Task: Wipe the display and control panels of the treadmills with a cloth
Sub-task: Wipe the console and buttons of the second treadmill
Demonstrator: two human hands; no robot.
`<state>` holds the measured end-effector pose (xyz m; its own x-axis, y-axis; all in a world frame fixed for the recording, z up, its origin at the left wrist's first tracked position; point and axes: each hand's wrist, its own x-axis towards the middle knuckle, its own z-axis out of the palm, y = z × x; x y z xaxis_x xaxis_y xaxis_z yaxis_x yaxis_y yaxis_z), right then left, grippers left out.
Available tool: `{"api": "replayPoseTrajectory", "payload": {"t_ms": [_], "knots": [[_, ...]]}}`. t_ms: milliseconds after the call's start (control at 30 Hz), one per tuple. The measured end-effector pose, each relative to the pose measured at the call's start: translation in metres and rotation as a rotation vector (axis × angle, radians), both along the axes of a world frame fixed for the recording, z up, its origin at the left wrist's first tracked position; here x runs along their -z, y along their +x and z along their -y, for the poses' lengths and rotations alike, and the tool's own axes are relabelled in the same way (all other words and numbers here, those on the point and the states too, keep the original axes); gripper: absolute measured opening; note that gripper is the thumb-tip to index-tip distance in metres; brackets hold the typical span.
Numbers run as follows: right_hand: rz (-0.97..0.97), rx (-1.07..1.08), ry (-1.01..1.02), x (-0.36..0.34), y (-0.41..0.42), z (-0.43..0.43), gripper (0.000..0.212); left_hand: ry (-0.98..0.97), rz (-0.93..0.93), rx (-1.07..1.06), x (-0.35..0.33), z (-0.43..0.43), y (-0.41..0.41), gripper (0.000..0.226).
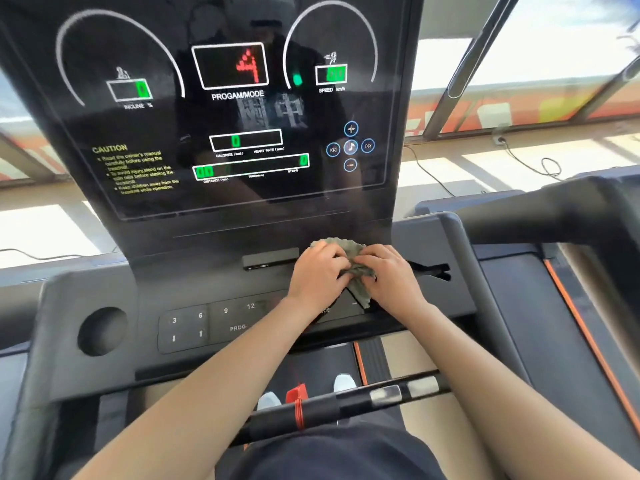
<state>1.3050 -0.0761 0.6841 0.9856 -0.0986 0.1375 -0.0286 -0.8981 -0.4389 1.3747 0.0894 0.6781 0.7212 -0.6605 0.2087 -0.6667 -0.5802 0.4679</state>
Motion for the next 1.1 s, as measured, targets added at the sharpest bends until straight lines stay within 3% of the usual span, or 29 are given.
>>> {"api": "replayPoseTrajectory", "payload": {"t_ms": [200, 700, 933, 1100], "knots": [[-0.024, -0.114, 0.018, 0.002, 0.009, -0.027, 0.027, 0.068, 0.037, -0.028, 0.003, -0.028, -0.005, 0.01], [0.048, -0.462, 0.066, 0.0, 0.052, -0.185, 0.036, 0.098, 0.003, -0.369, 0.005, -0.202, 0.009, 0.014], [0.057, -0.685, -0.107, 0.009, 0.099, -0.225, 0.008, 0.1, -0.009, -0.503, 0.005, -0.248, 0.013, 0.017], [0.136, -0.824, -0.163, 0.016, 0.123, -0.25, 0.014, 0.125, -0.026, -0.631, -0.001, -0.269, 0.008, 0.018]]}}
